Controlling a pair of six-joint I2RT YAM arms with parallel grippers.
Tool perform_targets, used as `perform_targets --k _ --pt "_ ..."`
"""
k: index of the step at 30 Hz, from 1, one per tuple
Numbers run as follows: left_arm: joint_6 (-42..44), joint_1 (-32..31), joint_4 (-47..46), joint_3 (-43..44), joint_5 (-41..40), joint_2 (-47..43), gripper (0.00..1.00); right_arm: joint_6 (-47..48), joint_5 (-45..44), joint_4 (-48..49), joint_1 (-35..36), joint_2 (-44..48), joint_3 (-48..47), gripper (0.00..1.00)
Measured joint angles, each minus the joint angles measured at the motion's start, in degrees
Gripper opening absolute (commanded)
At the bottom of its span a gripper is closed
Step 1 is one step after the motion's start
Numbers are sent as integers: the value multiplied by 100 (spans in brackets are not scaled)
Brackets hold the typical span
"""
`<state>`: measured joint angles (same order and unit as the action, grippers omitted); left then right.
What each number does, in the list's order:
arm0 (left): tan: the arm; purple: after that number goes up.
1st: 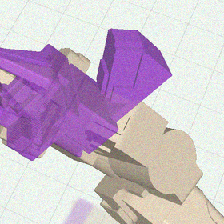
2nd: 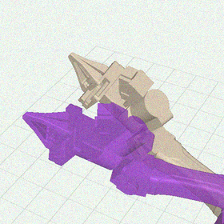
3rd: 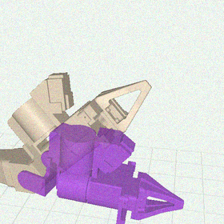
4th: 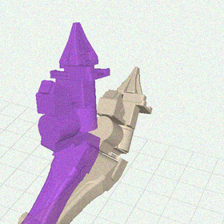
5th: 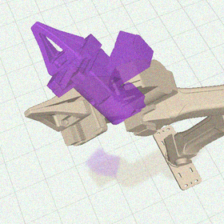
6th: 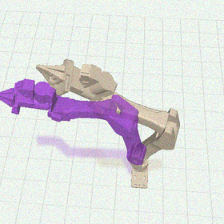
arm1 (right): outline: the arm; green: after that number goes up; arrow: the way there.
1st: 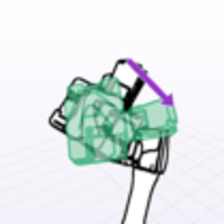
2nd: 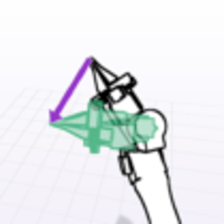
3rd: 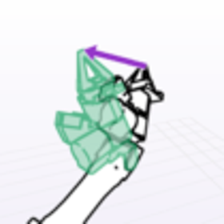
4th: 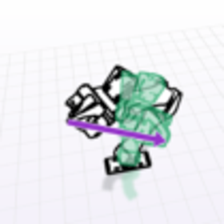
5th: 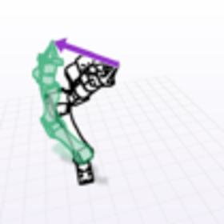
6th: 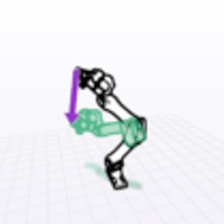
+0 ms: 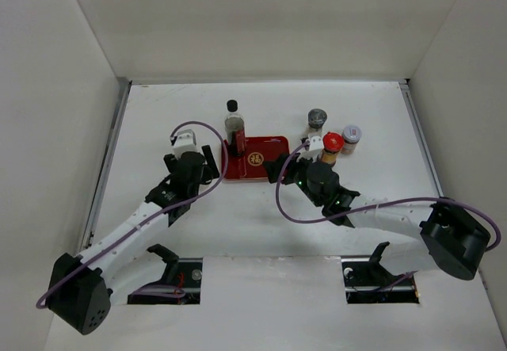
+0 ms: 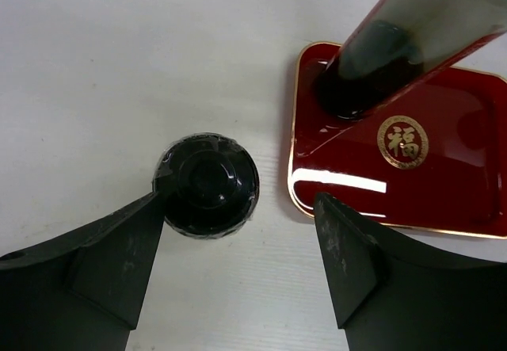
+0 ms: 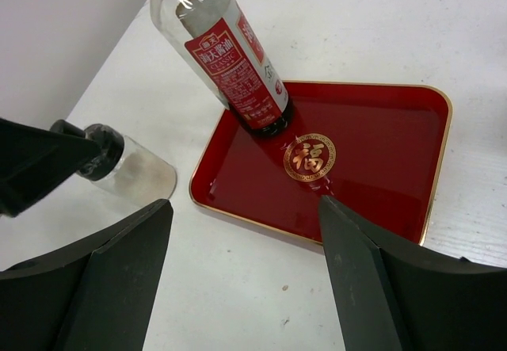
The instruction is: Organize the condiment bottles
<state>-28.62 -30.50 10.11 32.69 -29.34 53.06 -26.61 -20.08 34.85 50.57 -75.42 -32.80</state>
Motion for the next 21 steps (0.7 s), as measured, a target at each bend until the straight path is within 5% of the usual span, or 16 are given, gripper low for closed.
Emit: perform_targets --k 12,21 --pt "59 55 -1025 2 -560 861 72 0 44 31 -4 0 57 81" --pt "61 -131 -1043 -599 -911 -199 78 -2 66 35 -26 -70 72 80"
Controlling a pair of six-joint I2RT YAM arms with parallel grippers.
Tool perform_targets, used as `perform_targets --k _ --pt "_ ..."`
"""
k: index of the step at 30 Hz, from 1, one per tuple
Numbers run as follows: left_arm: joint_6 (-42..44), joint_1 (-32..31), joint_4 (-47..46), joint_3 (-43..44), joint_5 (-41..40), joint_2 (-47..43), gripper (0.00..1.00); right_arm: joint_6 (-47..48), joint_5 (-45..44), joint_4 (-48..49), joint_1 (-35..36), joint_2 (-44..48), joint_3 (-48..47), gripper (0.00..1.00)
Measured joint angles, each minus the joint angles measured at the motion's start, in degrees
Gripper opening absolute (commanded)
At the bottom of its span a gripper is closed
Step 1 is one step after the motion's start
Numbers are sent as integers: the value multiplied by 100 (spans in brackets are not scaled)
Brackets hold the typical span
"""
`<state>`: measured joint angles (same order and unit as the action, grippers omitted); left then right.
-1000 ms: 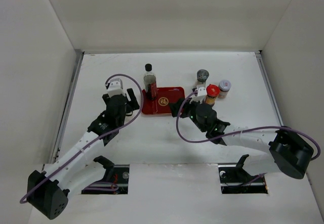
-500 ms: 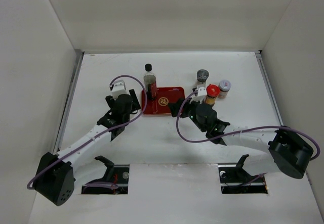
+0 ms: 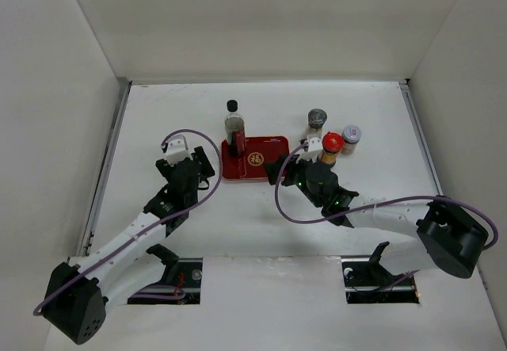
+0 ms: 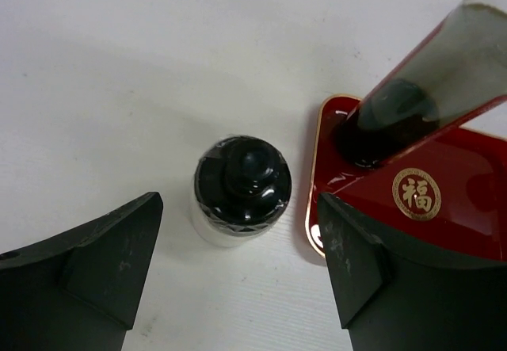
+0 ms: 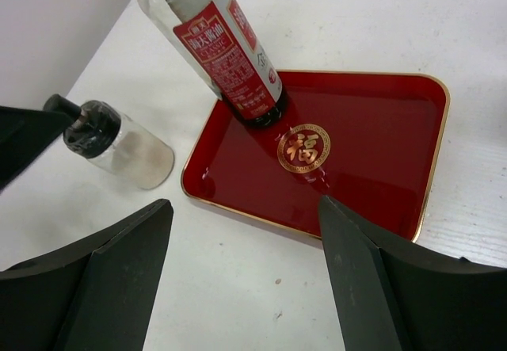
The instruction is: Organize the condiment bottles
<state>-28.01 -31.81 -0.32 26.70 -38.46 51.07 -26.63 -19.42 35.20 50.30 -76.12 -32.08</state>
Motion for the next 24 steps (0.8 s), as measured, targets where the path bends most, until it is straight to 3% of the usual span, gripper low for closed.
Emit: perform_targets --k 3,15,24 --pt "0 142 -144 -76 -44 -57 79 -2 44 -11 0 -72 0 80" --pt "212 323 -1388 162 66 1550 73 -4 103 -2 0 -74 0 80" --pt "323 28 -1569 173 -74 1674 76 -4 105 -2 0 -74 0 80"
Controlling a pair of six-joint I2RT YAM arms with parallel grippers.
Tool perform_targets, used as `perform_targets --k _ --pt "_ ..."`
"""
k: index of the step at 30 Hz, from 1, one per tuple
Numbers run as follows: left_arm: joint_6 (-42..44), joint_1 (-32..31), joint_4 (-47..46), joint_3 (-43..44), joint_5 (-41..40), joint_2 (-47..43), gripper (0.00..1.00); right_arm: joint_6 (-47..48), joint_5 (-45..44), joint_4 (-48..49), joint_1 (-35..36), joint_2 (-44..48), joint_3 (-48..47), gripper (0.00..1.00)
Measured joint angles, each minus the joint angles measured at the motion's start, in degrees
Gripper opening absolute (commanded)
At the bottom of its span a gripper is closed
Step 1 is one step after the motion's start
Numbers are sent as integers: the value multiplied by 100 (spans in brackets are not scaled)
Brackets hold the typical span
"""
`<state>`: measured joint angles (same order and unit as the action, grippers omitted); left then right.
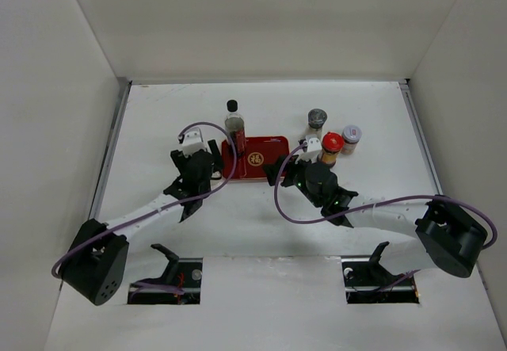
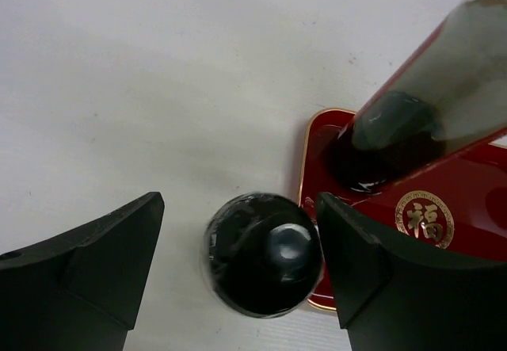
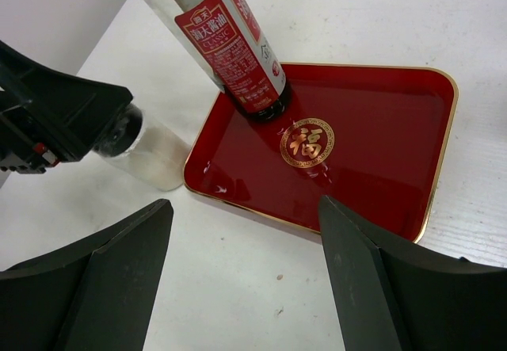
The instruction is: Organize the condiment bottles
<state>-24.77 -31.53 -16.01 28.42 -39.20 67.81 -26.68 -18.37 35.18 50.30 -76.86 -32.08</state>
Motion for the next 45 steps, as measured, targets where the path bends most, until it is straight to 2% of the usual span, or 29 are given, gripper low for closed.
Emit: perform_targets --k 9,17,19,21,24,28,34,37,45 --pt "-24 -411 299 -232 -68 -664 78 0 2 0 0 -9 0 80" --pt "-28 -275 378 -166 109 -57 74 2 24 -2 0 -11 0 81" --pt "-24 -262 382 -116 177 136 69 0 26 0 0 -11 0 81" --pt "-24 -251 378 -63 219 247 54 0 26 -2 0 -11 0 81" --pt "9 -247 380 -42 216 260 41 2 26 0 0 -11 0 81" --pt "66 -271 516 -37 195 153 33 0 26 0 0 -11 0 81" --pt "254 -625 855 184 -44 -466 32 -4 31 0 0 -11 0 80" --pt "280 -848 778 494 -70 -498 32 -13 31 0 0 -11 0 80" --pt "297 -1158 238 1187 166 595 33 -15 26 0 -20 13 20 80"
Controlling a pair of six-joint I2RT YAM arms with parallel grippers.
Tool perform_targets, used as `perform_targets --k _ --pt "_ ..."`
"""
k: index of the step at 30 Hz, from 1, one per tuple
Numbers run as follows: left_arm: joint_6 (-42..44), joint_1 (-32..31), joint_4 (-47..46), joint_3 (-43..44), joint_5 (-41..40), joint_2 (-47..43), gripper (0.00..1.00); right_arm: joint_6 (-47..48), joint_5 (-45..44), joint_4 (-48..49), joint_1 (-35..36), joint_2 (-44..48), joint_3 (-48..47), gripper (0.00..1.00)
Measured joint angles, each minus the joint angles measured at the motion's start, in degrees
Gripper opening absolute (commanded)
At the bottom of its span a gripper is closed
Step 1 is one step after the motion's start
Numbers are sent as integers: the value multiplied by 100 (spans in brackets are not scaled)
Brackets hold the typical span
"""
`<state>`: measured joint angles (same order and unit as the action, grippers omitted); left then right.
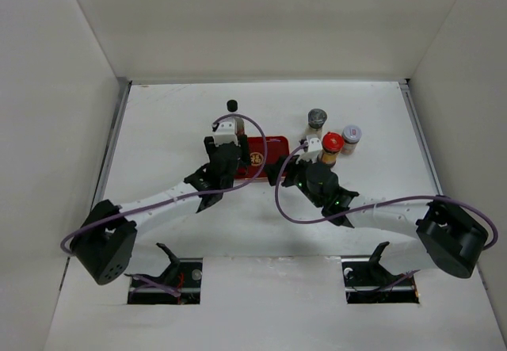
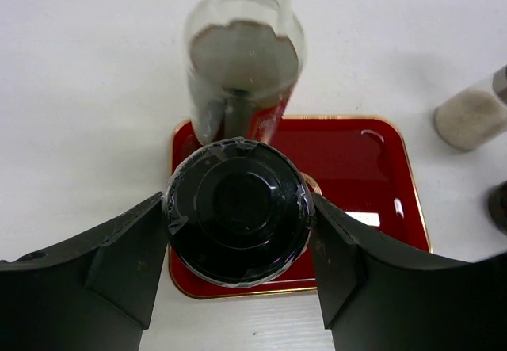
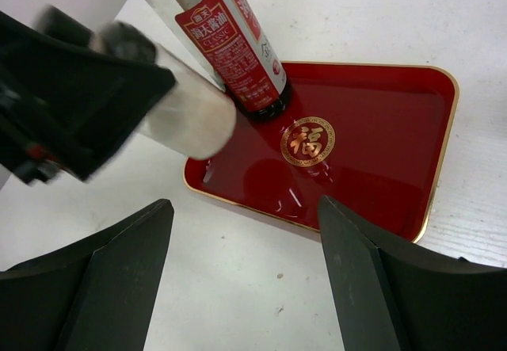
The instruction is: Organize the condiment bottles
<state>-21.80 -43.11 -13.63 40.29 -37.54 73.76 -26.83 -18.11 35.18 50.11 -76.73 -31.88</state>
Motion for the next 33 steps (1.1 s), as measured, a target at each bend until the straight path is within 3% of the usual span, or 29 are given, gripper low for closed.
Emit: perform_targets --k 7,14,18,24,33 --pt "2 -4 -155 -4 87 835 41 -4 -9 15 -177 195 153 78" --pt "37 -9 -494 -140 61 1108 73 -20 -103 46 -247 330 249 76" --pt "44 -48 -780 -284 2 1001 83 -22 -293 39 -367 527 284 80" --pt "42 -70 -1032 -752 -20 -13 88 -26 -874 -426 -616 951 146 93" --pt "-144 9 -2037 -1998 -94 -2048 88 188 -2341 -2076 -1235 1010 -809 98"
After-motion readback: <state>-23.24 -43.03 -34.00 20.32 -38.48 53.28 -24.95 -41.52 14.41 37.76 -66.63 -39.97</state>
